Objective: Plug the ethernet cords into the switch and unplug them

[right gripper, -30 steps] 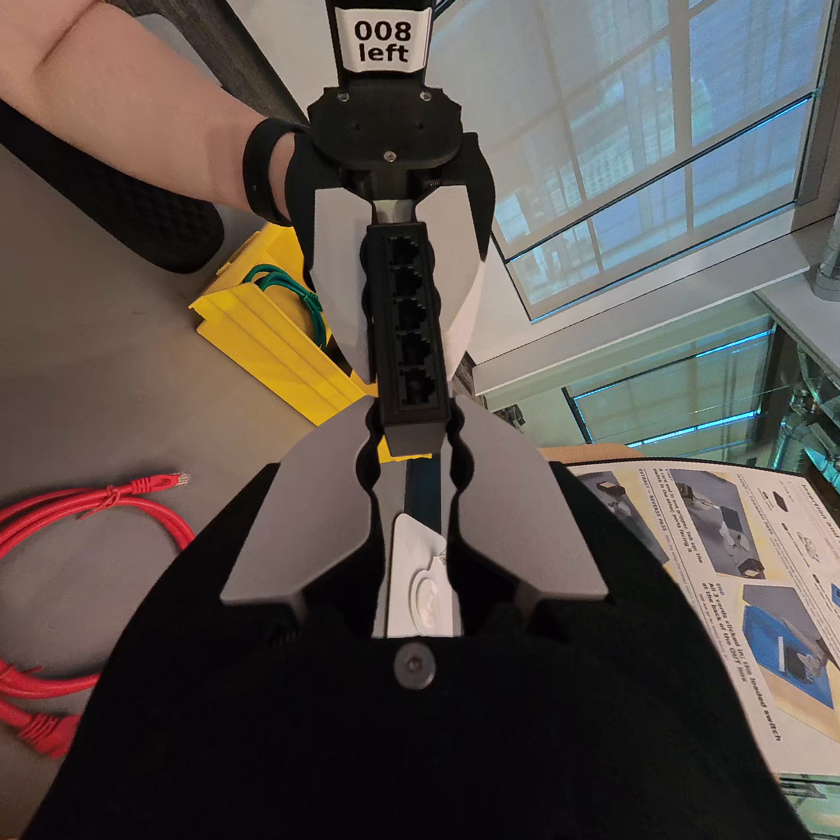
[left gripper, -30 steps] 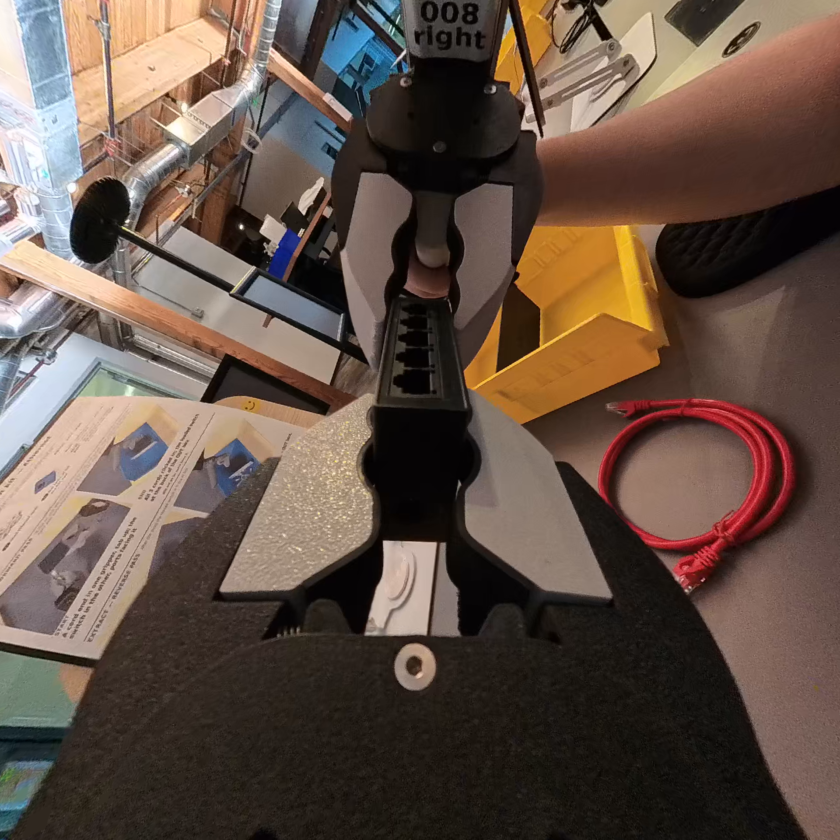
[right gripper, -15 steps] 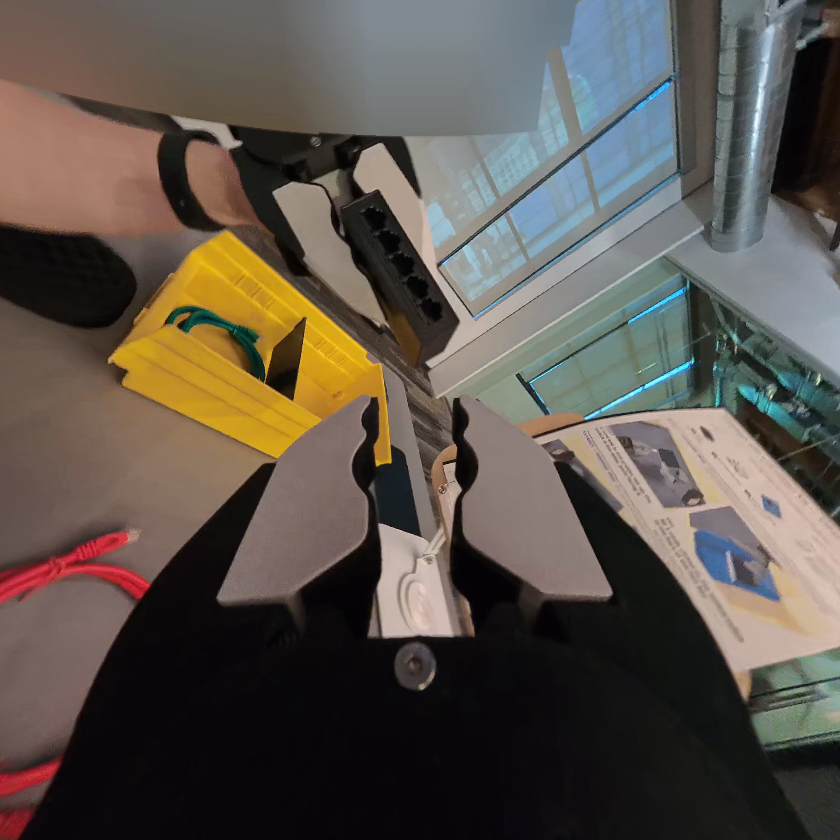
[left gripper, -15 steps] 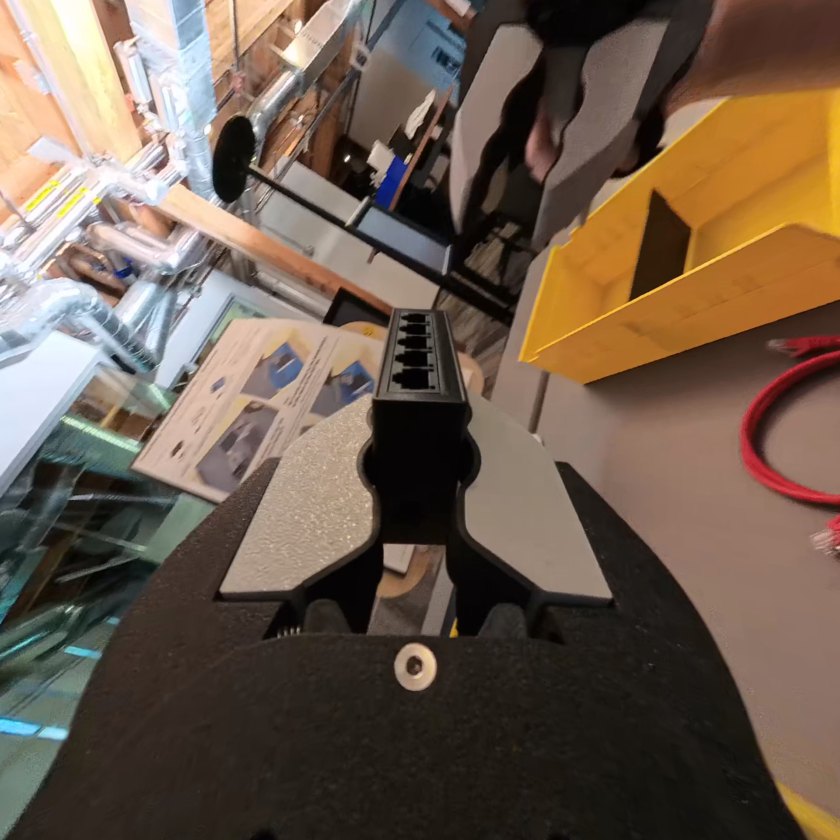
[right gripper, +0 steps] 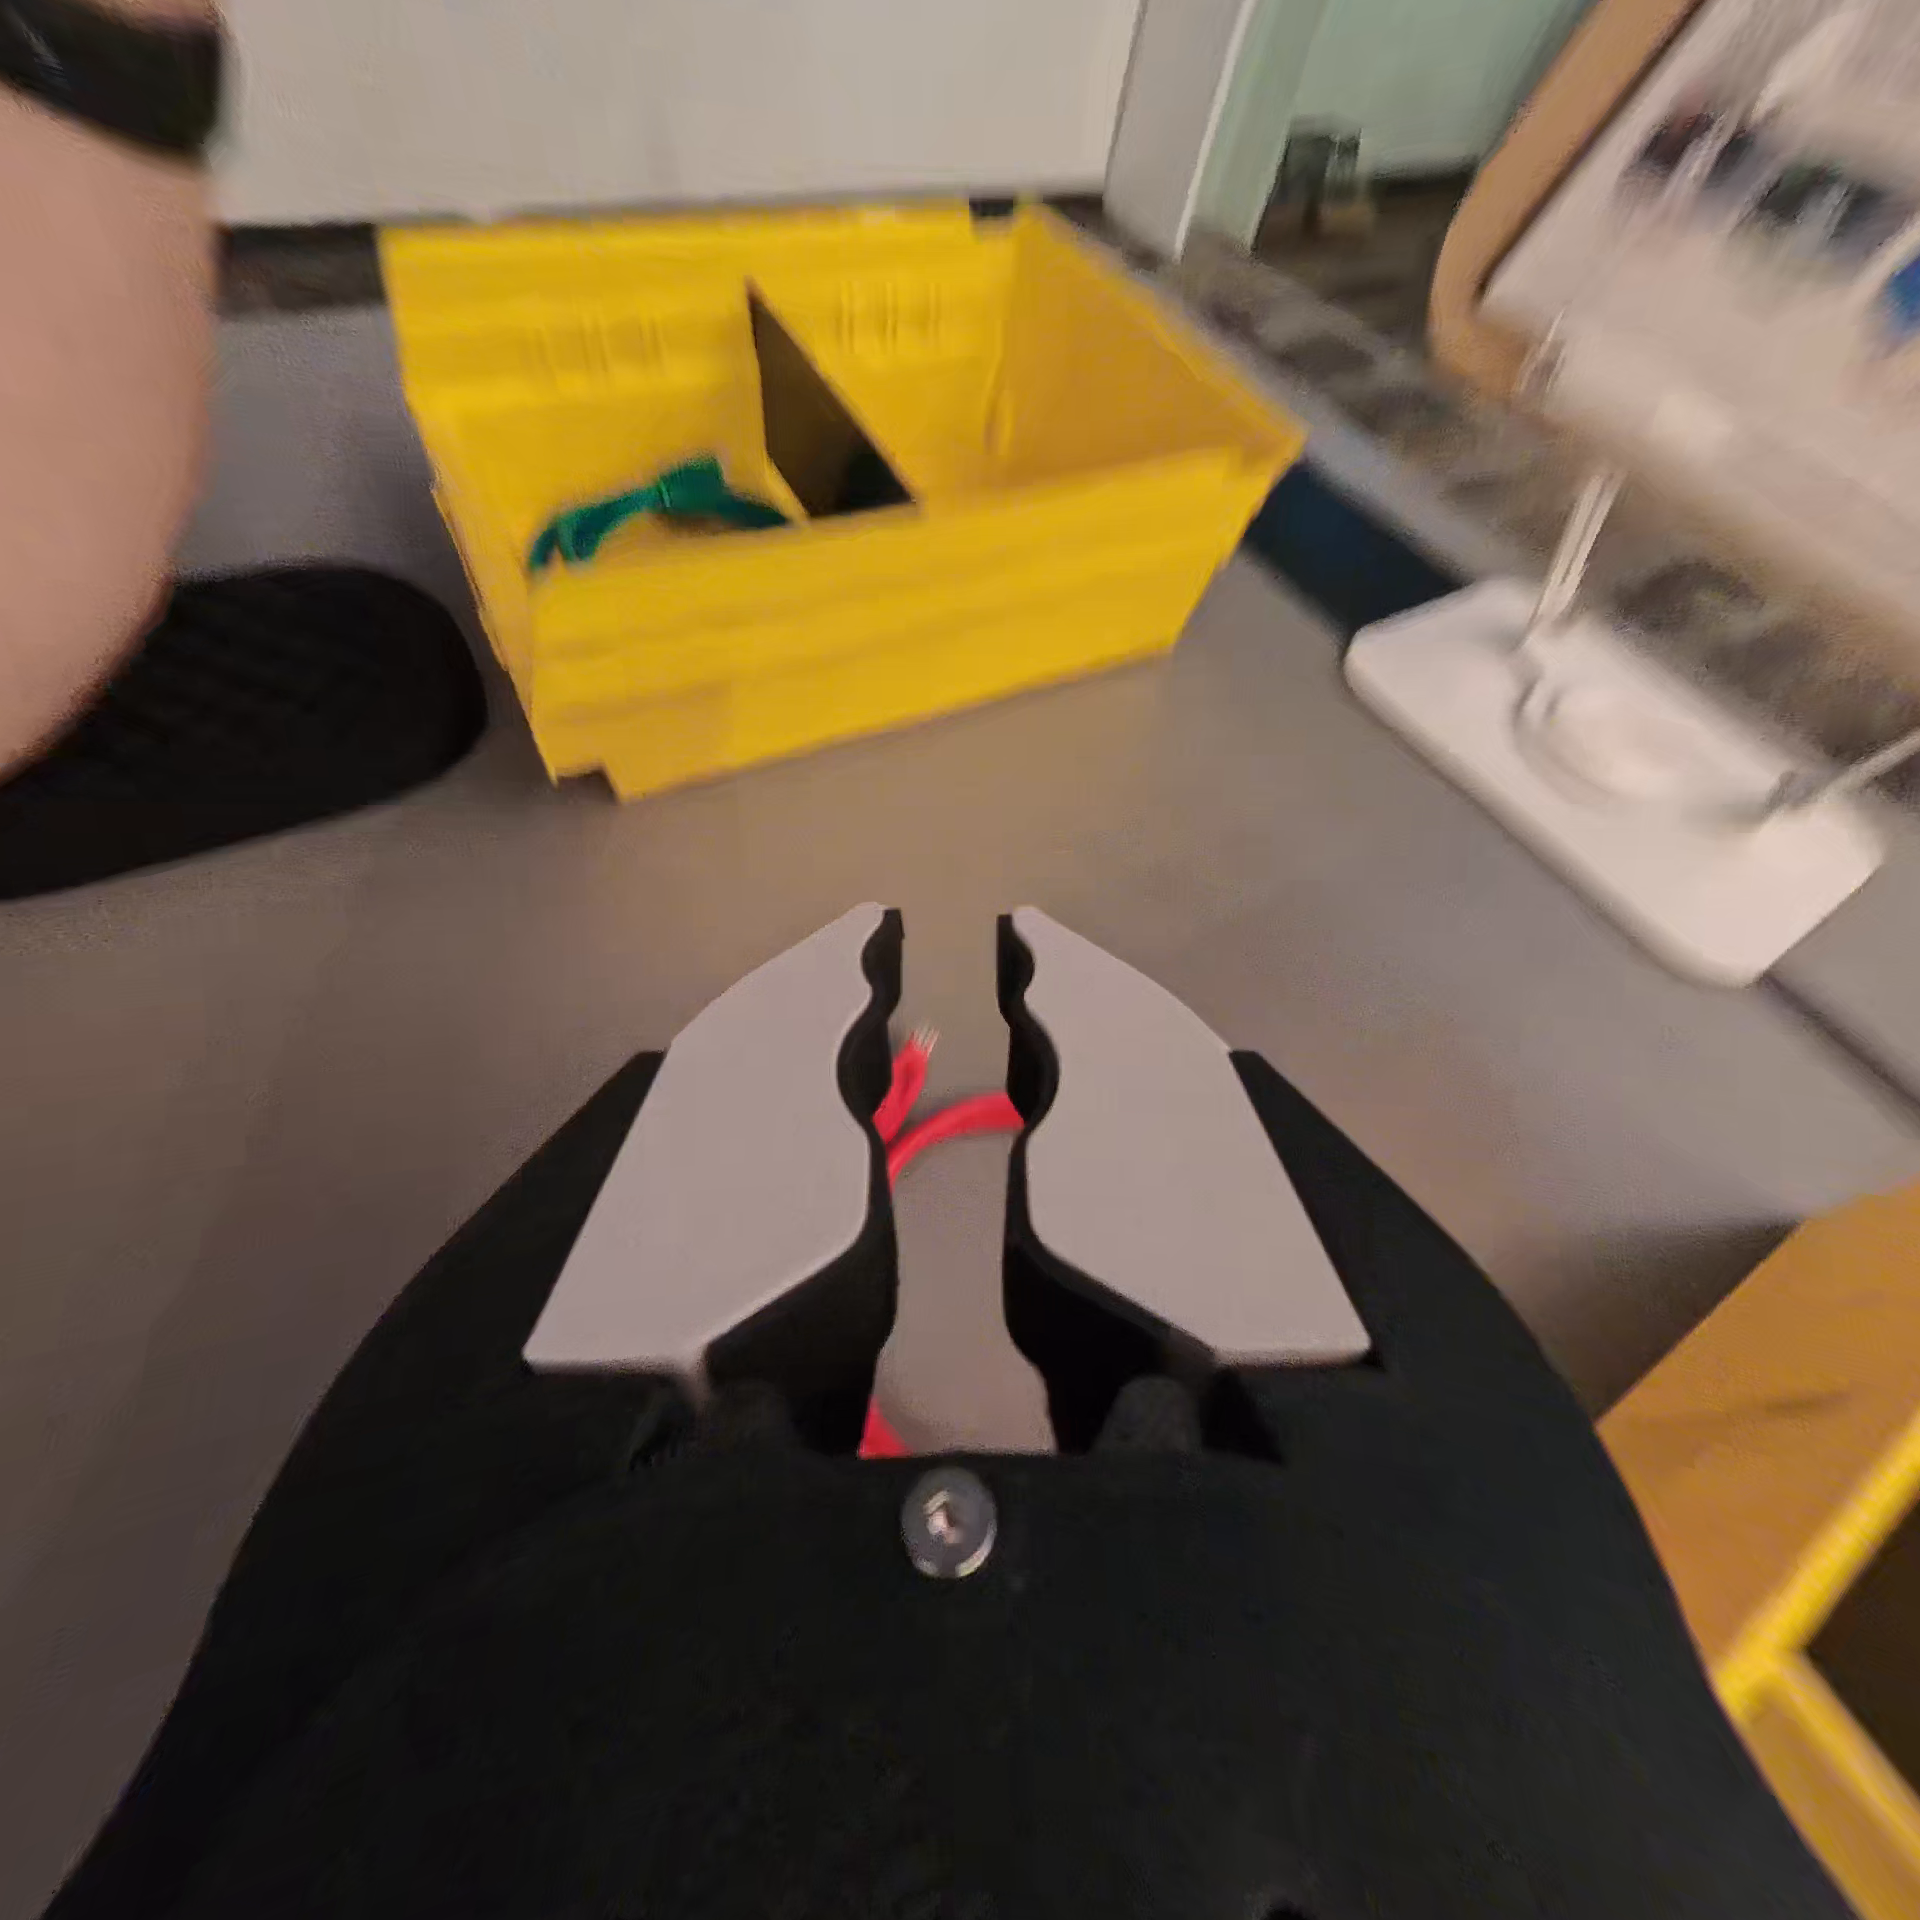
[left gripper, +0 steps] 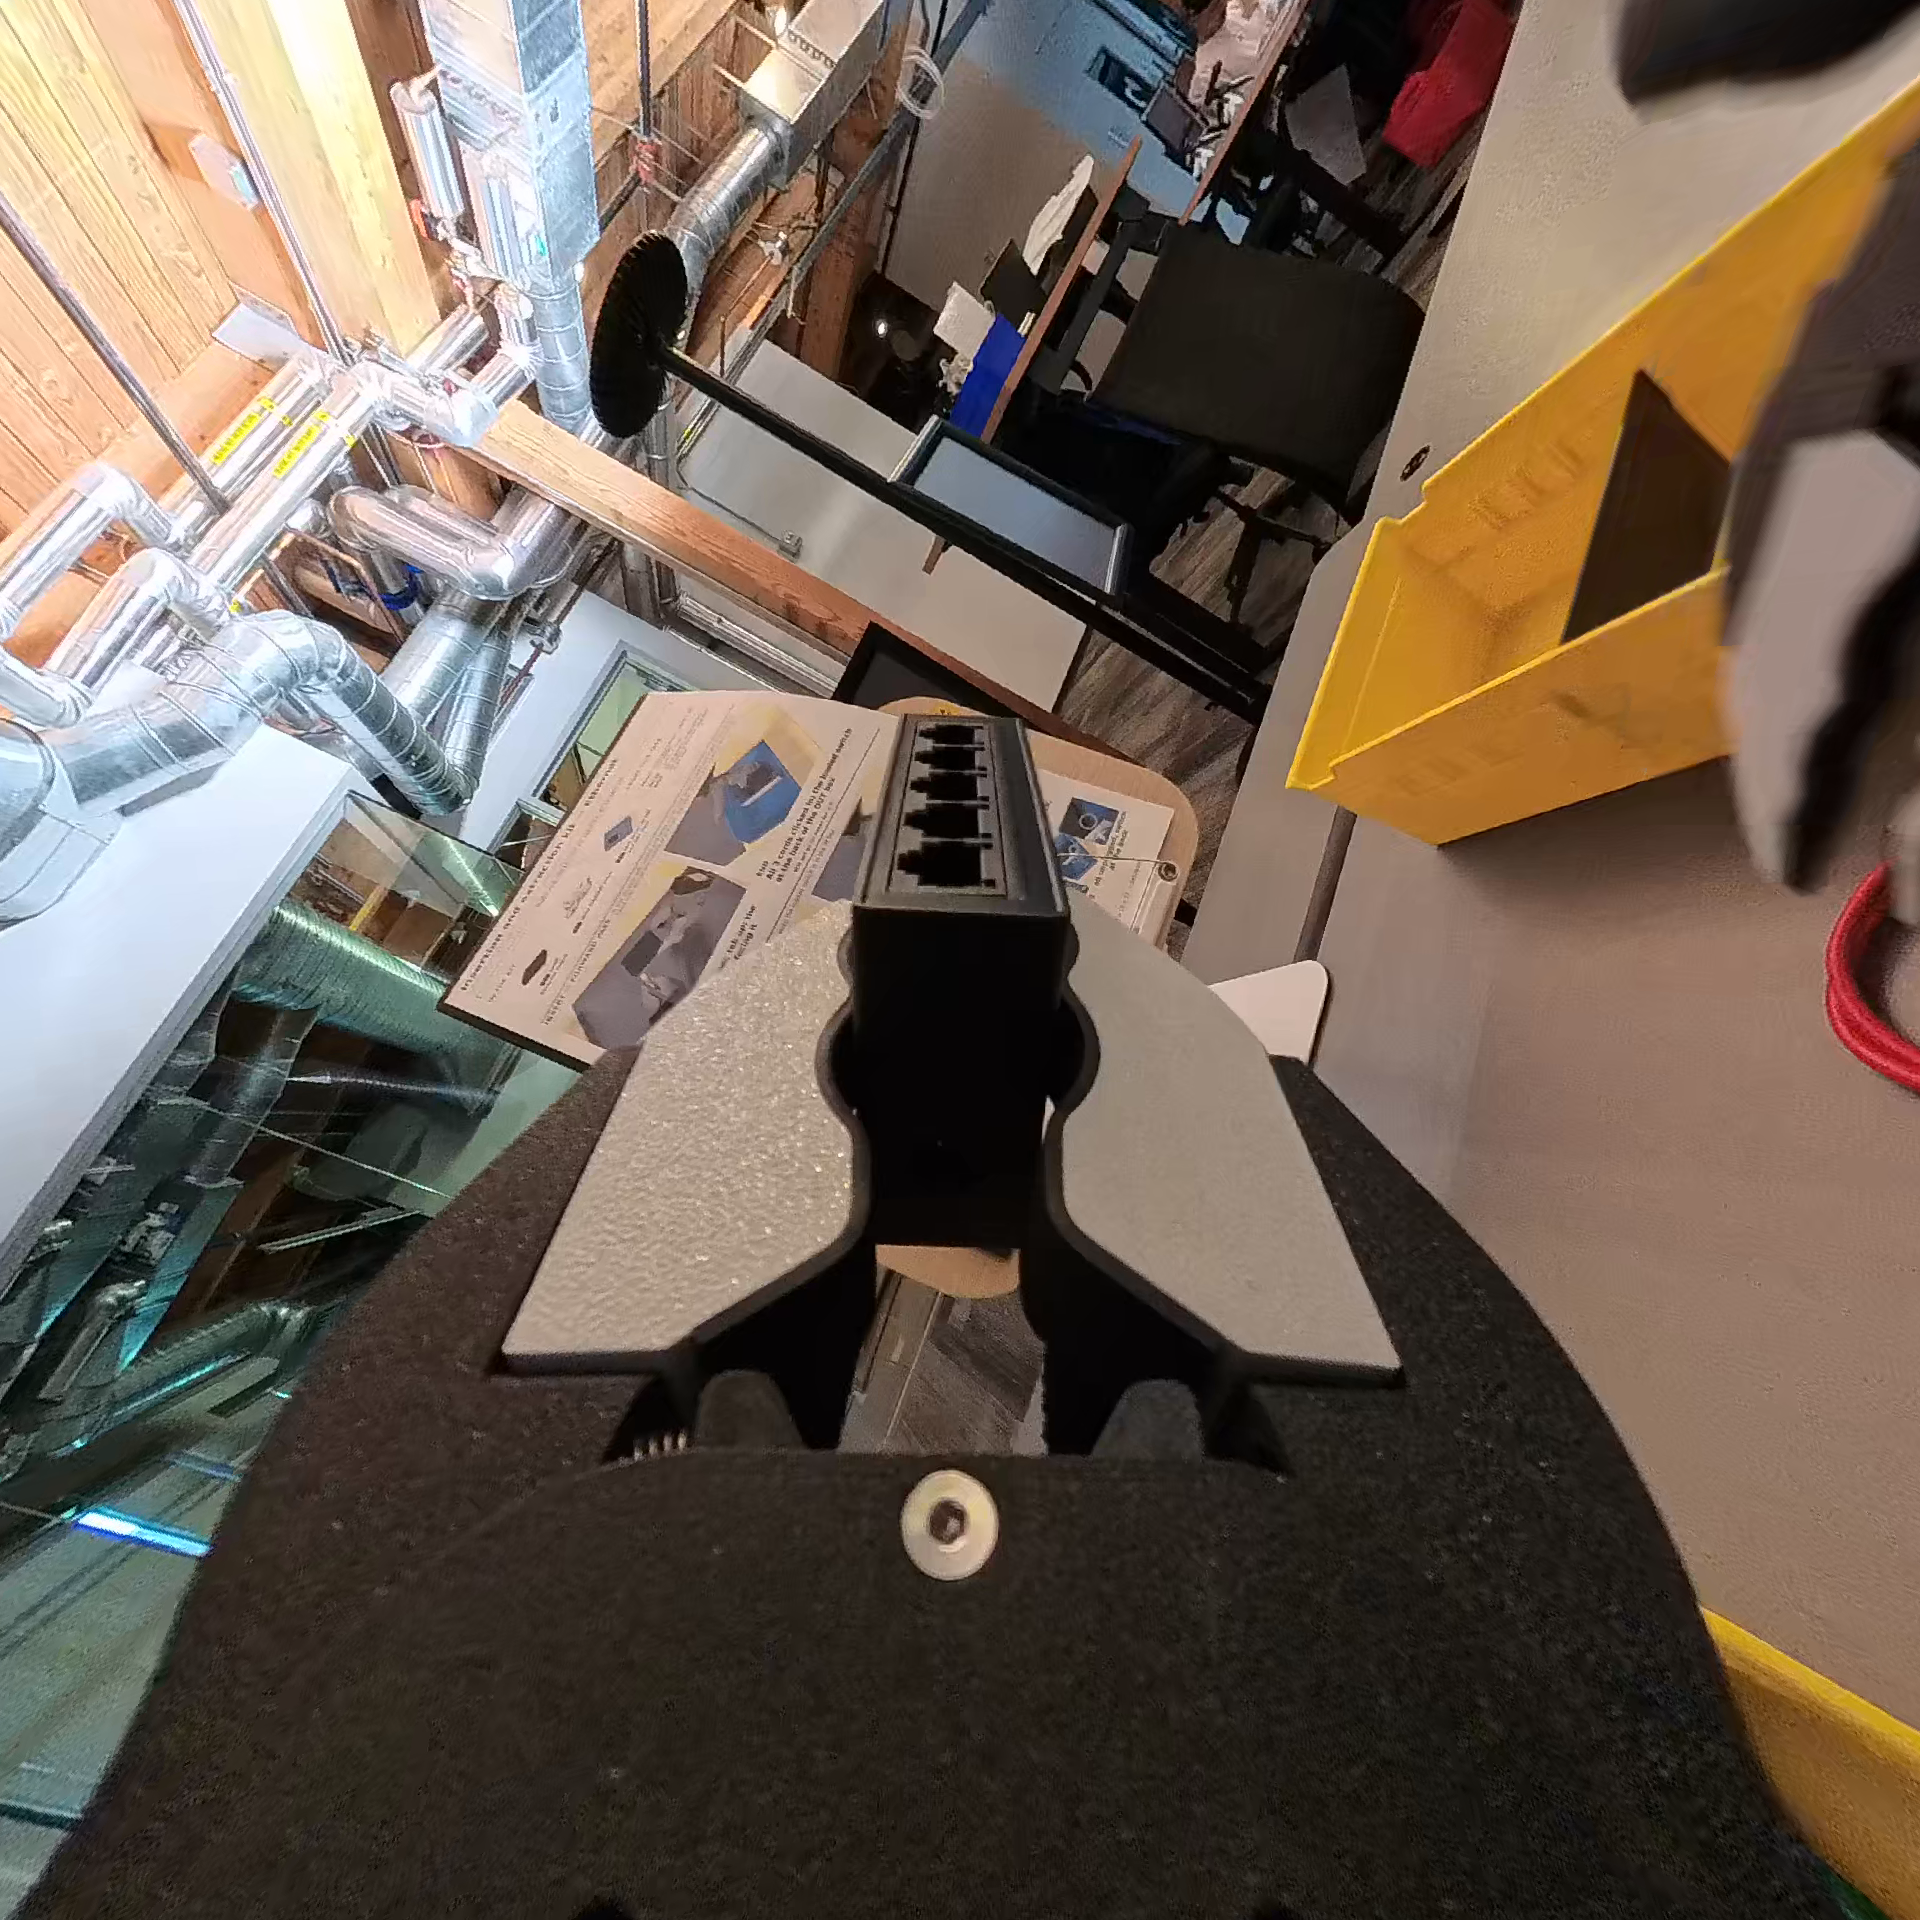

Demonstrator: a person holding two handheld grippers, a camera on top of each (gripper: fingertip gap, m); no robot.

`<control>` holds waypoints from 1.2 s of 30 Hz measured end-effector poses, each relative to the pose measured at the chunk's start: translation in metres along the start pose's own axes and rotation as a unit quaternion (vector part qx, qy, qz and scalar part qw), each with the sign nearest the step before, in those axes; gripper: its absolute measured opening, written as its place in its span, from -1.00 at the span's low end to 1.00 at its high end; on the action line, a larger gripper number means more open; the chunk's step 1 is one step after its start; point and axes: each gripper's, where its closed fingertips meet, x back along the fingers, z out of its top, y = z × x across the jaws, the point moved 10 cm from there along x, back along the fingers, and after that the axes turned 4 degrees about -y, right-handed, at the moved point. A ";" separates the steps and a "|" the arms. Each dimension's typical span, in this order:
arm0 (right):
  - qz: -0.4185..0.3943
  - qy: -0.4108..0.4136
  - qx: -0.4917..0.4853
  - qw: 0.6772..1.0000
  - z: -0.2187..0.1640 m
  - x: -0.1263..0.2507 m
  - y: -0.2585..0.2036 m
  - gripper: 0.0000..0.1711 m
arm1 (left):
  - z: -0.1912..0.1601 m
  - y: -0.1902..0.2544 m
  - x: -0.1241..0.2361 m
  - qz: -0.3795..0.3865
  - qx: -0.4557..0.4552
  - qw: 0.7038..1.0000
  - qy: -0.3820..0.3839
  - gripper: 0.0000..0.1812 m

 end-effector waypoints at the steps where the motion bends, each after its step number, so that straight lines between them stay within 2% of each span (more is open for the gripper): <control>1: -0.002 -0.025 -0.020 0.999 -0.016 -0.009 -0.006 -0.79 | 0.001 -0.001 0.001 0.001 0.000 1.000 0.001 -0.67; 6: -0.021 -0.096 -0.069 0.993 -0.059 -0.039 -0.022 -0.79 | 0.004 -0.004 0.006 0.002 0.010 1.000 0.017 -0.68; 15: -0.007 -0.165 -0.089 0.982 -0.069 -0.069 -0.022 -0.77 | 0.006 -0.005 0.008 -0.002 0.013 1.000 0.022 -0.68; 23: 0.014 -0.168 -0.076 0.983 -0.071 -0.076 -0.019 -0.81 | 0.004 -0.007 0.009 0.000 0.018 1.000 0.023 -0.68; 29: -0.028 -0.178 -0.034 0.983 -0.071 -0.076 -0.028 -0.79 | 0.006 -0.005 0.007 -0.002 0.012 1.000 0.021 -0.68; 36: 0.029 -0.161 -0.065 0.984 -0.074 -0.077 -0.018 -0.82 | 0.008 0.000 0.003 -0.007 0.005 1.000 0.018 -0.68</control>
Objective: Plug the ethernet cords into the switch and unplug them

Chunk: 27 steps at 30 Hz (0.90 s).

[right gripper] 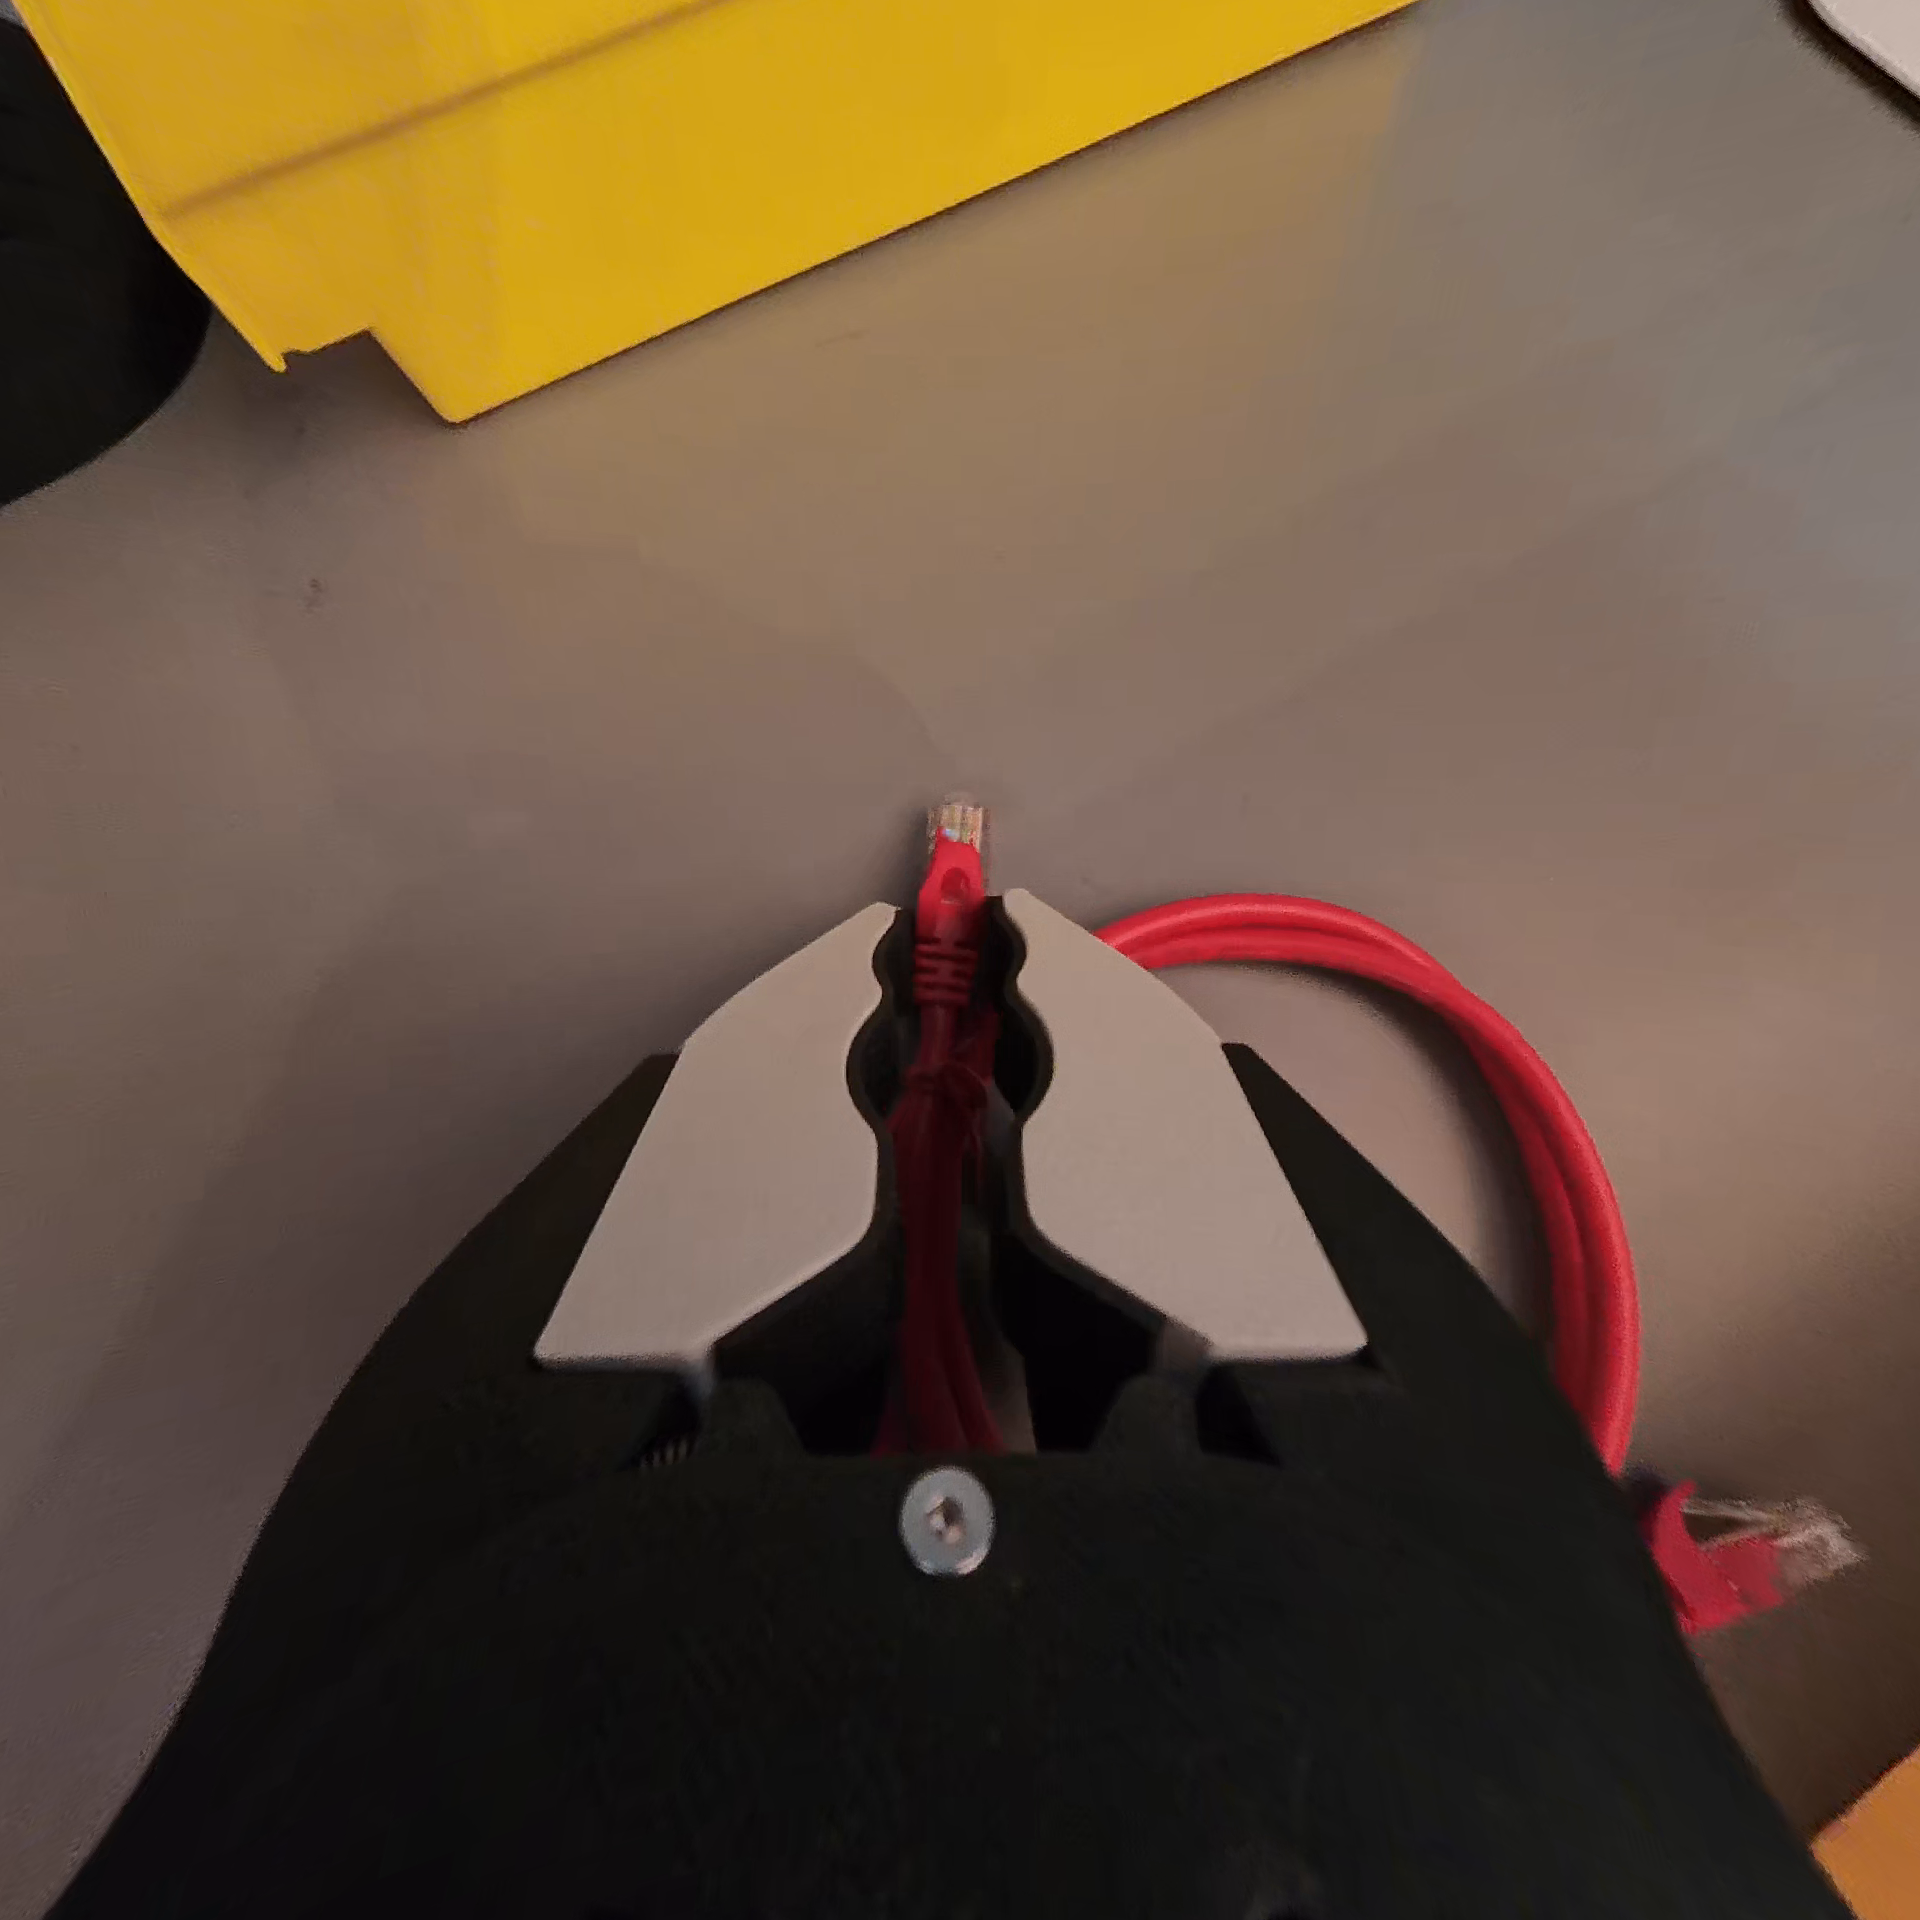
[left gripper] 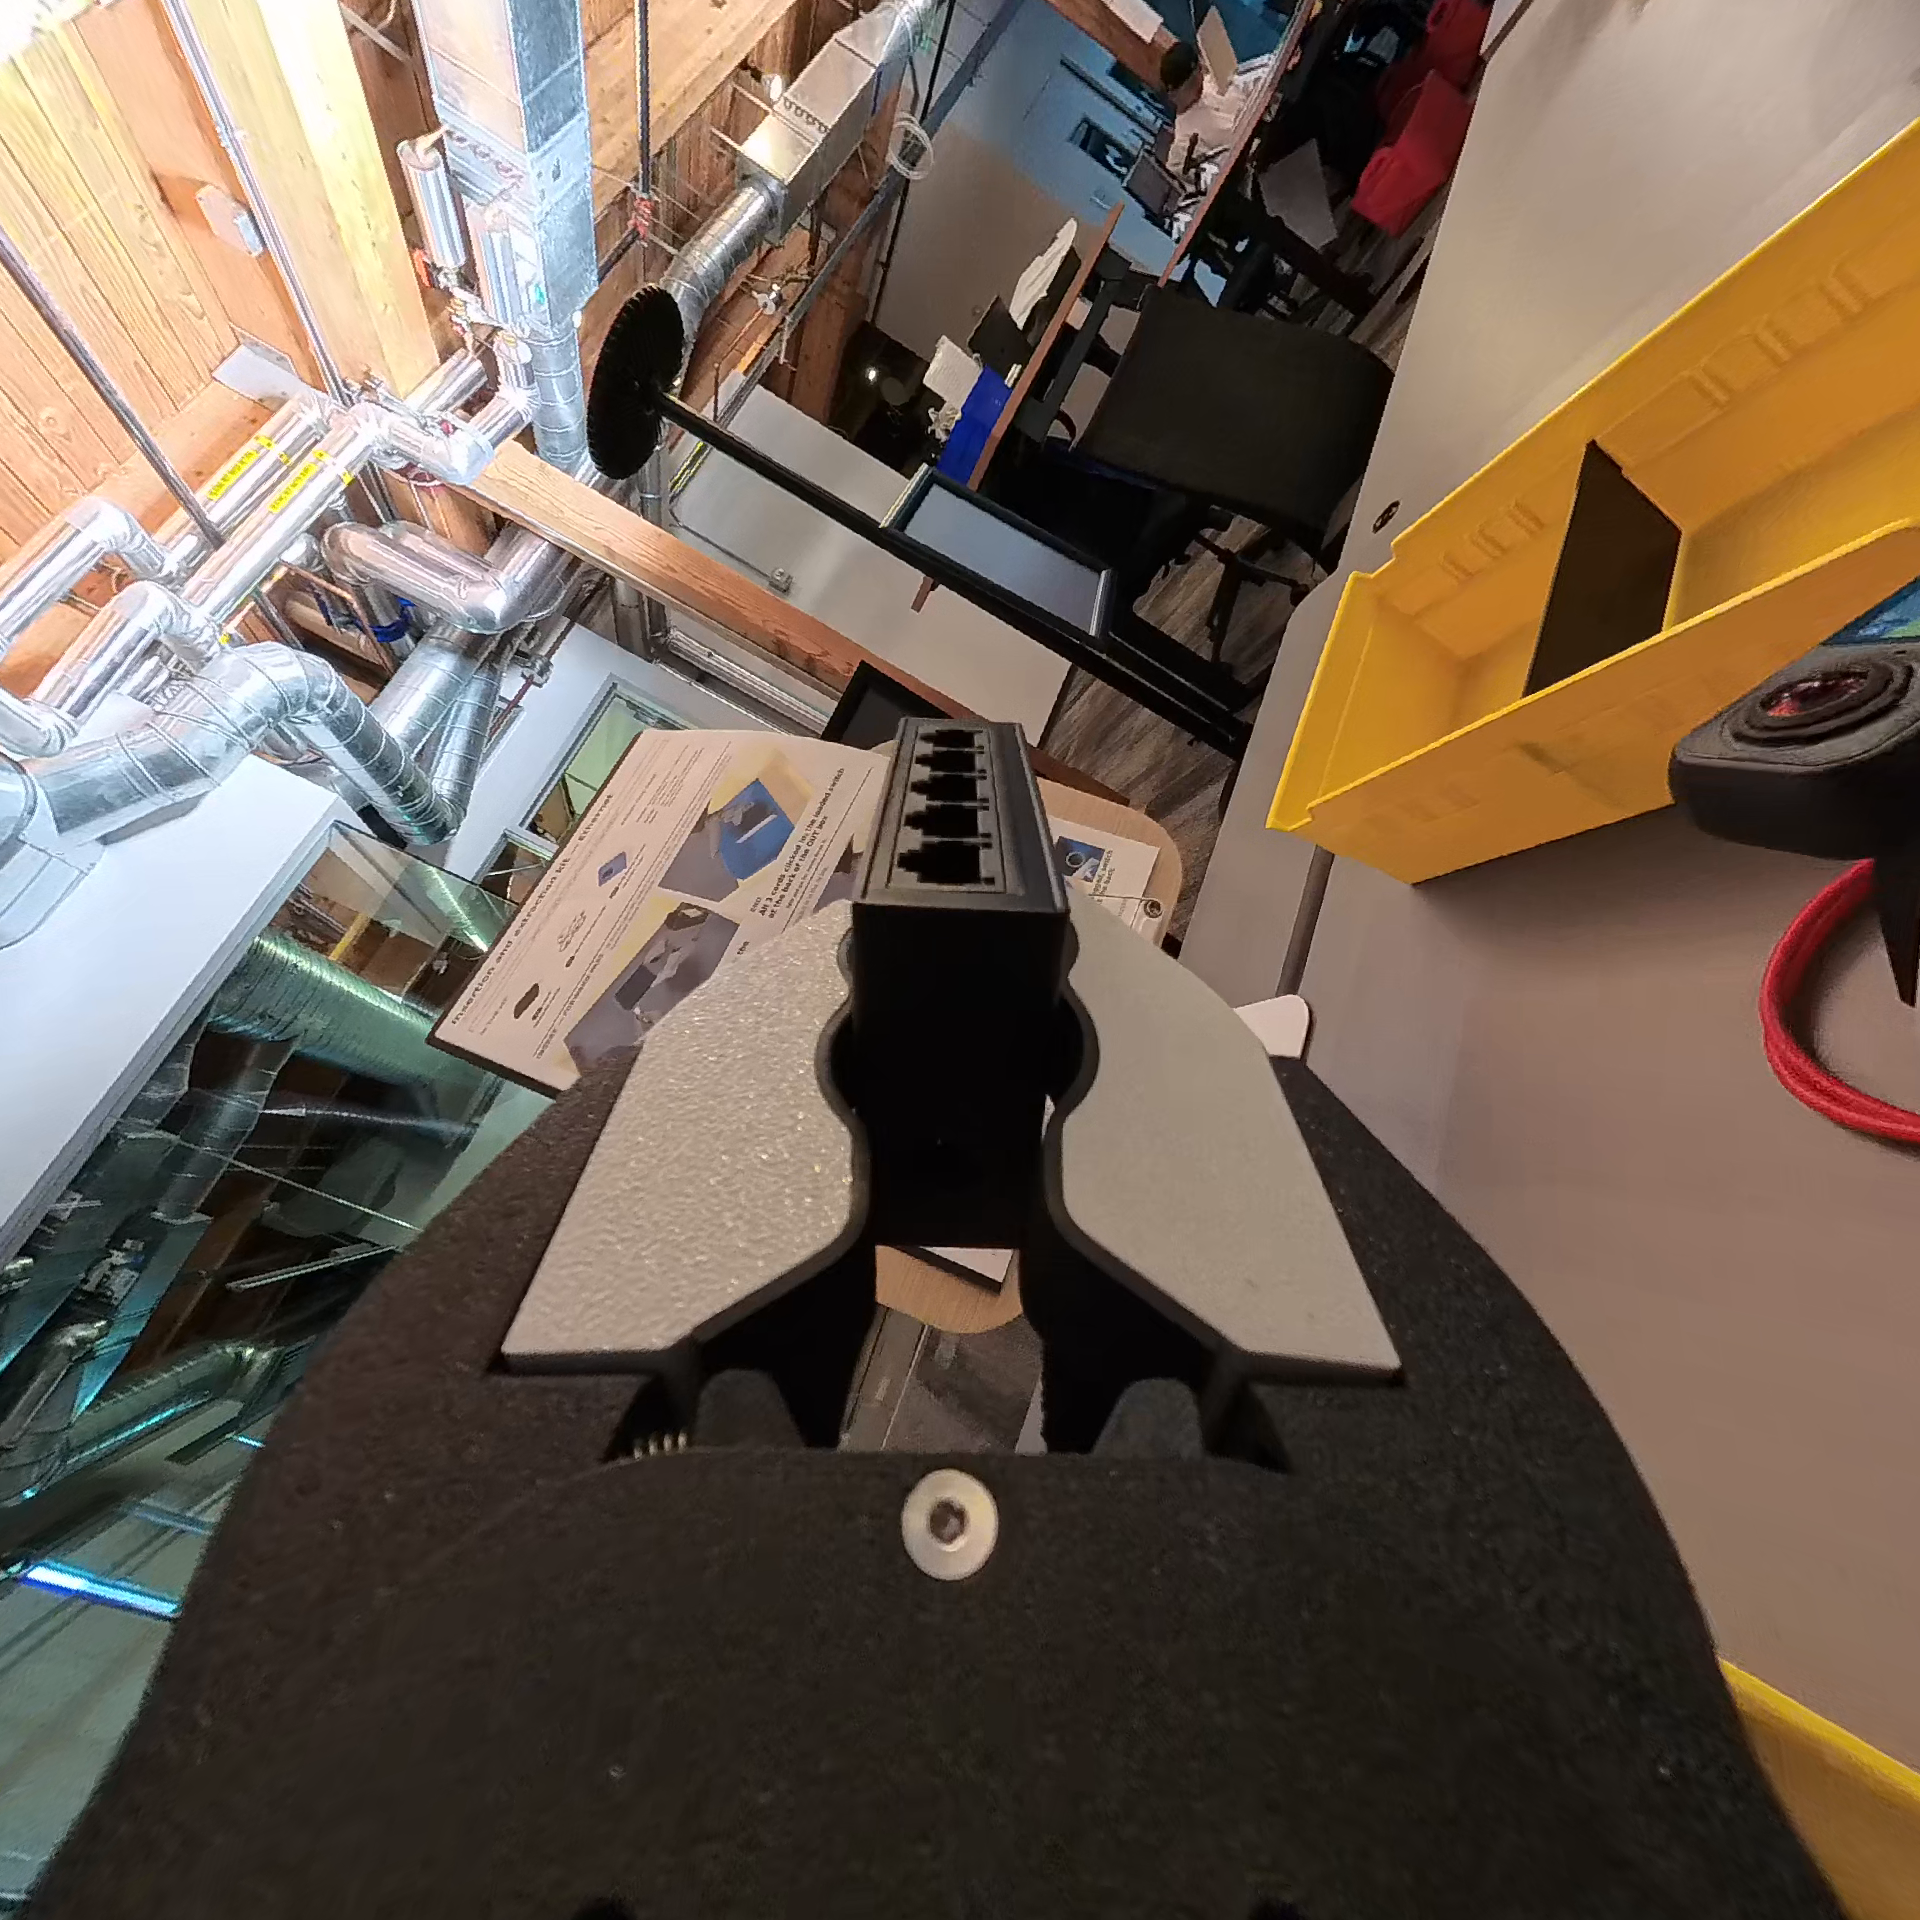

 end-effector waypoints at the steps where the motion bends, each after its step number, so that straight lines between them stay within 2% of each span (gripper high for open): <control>1: -0.001 -0.002 0.006 1.000 0.000 0.000 0.000 -0.82 | 0.000 0.001 -0.001 -0.001 -0.002 1.000 -0.002 -0.68; 4: -0.008 -0.003 0.018 1.000 0.000 0.005 -0.002 -0.83 | -0.002 0.003 -0.003 0.008 -0.016 1.000 -0.009 -0.68; 7: -0.022 0.049 0.033 0.998 0.011 0.030 -0.003 -0.84 | -0.005 0.004 -0.006 0.015 -0.034 0.999 -0.024 -0.67; 13: -0.035 0.179 0.068 0.981 0.065 0.111 0.002 -0.84 | -0.008 0.014 -0.016 0.011 -0.058 0.998 -0.036 -0.68; 17: -0.053 0.210 0.117 0.969 0.107 0.175 0.004 -0.84 | -0.011 0.022 -0.027 0.008 -0.081 0.995 -0.061 -0.68; 20: -0.073 0.205 0.149 0.965 0.128 0.207 0.004 -0.84 | -0.014 0.029 -0.035 0.002 -0.092 0.993 -0.079 -0.68; 23: -0.082 0.193 0.167 0.964 0.136 0.220 0.007 -0.84 | -0.015 0.036 -0.043 0.003 -0.105 0.990 -0.096 -0.67; 27: -0.032 0.204 0.149 0.967 0.130 0.215 0.016 -0.84 | -0.014 0.043 -0.053 0.011 -0.115 0.987 -0.115 -0.67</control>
